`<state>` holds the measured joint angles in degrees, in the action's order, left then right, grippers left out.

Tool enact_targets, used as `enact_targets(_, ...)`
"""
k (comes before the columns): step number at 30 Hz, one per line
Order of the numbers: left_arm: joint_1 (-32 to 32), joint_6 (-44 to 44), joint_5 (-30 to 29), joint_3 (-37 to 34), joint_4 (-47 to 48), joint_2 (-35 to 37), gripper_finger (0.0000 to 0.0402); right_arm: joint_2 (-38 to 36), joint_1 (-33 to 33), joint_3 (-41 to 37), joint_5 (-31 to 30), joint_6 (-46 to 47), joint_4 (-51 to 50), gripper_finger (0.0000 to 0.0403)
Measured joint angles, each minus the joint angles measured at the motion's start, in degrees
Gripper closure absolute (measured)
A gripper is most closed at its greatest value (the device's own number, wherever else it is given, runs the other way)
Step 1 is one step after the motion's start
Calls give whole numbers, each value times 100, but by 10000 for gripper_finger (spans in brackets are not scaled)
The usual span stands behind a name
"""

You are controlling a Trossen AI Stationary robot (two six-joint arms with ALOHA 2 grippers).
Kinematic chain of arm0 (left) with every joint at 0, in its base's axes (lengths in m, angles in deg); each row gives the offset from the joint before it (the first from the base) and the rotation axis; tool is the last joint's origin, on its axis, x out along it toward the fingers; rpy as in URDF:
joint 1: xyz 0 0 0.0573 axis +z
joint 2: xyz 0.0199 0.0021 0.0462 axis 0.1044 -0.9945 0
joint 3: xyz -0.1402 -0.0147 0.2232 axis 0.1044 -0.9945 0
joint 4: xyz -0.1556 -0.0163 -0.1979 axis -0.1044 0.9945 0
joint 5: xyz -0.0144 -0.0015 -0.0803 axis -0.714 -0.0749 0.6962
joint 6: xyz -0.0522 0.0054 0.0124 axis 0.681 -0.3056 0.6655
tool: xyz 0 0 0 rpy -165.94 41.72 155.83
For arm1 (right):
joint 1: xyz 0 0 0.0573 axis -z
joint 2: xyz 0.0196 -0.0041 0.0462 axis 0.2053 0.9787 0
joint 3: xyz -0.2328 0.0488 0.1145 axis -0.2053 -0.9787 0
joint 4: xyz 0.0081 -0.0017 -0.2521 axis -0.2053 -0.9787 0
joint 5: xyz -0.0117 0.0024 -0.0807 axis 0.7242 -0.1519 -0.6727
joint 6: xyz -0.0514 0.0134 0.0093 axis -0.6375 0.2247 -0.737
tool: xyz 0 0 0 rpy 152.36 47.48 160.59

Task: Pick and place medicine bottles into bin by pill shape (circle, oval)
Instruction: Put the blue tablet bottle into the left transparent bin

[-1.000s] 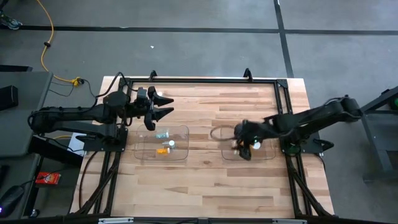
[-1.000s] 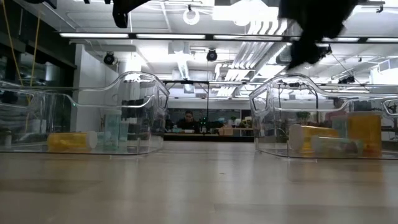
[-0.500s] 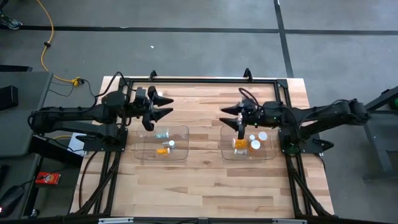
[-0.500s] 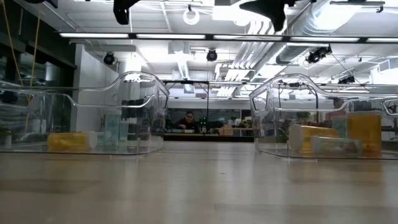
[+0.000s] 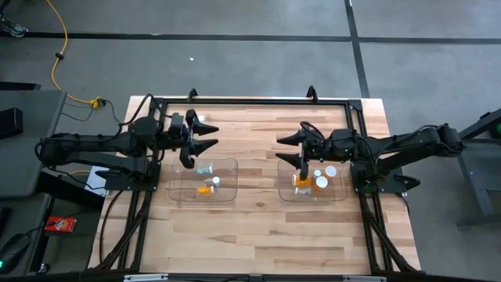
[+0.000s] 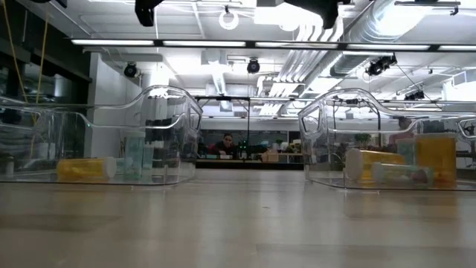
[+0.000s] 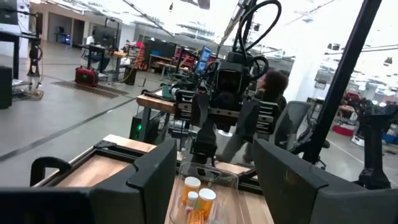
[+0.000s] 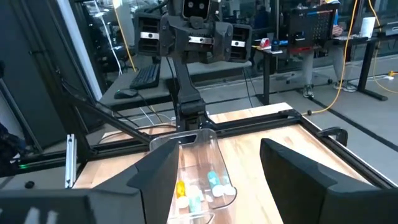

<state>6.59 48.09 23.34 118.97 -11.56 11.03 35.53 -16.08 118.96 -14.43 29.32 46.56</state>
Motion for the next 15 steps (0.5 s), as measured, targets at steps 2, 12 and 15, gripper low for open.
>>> enact_targets(2, 0, 32, -41, 0, -1, 0, 202, 0, 2, 0, 0, 9, -2, 183)
enact_targets(12, 319, 146, -1387, 164, 449, 0, 202, 0, 2, 0, -9, 18, -4, 183)
enact_targets(15, 927, 347, -1364, 612, 1550, -86, 197, 0, 2, 0, -152, 19, -4, 183)
